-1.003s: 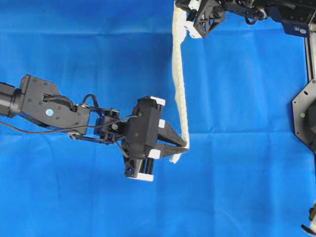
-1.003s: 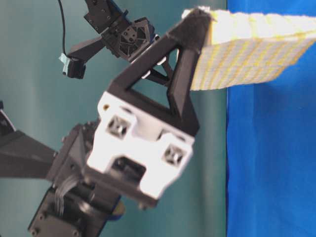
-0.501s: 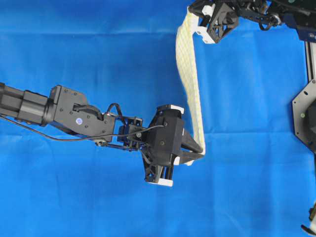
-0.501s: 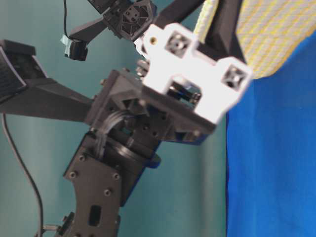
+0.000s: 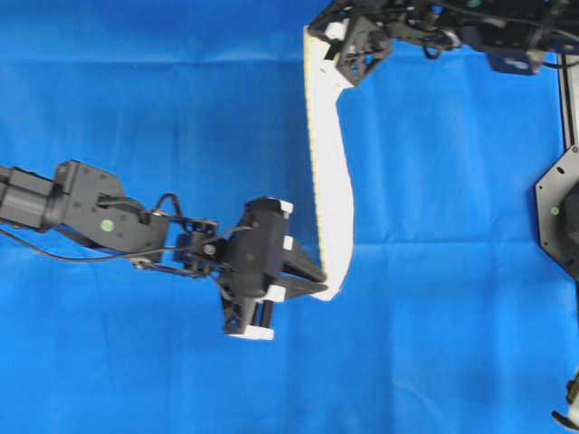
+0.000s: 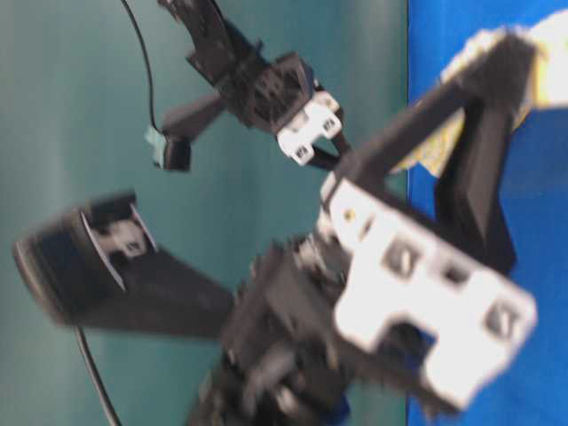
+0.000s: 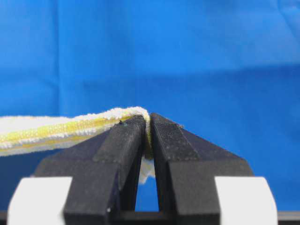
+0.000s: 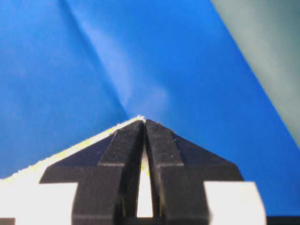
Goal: Fold the yellow towel.
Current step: 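Swing the strip vertical, right gripper up, left gripper down, then lay the strip vertically on the table and open both grippers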
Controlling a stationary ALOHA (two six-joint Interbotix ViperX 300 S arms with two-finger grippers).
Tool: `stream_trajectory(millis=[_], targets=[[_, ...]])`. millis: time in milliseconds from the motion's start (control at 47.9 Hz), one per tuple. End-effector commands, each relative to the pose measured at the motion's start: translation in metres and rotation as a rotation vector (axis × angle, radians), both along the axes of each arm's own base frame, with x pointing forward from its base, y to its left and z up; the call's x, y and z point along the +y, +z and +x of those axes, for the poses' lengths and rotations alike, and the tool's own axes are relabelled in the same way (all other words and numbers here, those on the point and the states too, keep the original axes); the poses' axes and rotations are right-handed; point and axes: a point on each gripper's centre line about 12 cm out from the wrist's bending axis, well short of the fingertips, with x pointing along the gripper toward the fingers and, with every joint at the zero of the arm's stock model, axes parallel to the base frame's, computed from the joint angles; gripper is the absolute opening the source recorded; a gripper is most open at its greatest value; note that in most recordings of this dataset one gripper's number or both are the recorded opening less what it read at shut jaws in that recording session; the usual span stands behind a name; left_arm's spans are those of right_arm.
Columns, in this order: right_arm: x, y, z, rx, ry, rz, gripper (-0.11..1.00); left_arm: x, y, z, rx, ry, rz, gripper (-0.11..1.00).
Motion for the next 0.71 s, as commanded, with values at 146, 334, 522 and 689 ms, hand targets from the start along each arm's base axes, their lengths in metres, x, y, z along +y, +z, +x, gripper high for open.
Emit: stream_trajectory(millis=[146, 334, 522, 689], targets=[[-0.006, 0.02, 0.033, -0.065, 0.026, -0.038, 0.02, -0.009, 0.019, -0.028, -0.05, -0.005, -0.069, 0.04], [-0.005, 0.017, 0.045, -0.068, 0.039, -0.038, 0.02, -0.011, 0.014, -0.04, -0.038, 0.002, -0.107, 0.04], [-0.005, 0.014, 0.047, -0.062, 0.043, -0.037, 0.02, -0.011, 0.014, -0.04, -0.031, 0.005, -0.113, 0.04], [-0.001, 0.014, 0.05, -0.065, 0.055, -0.041, 0.02, -0.01, 0.013, -0.04, -0.017, 0.008, -0.112, 0.04]])
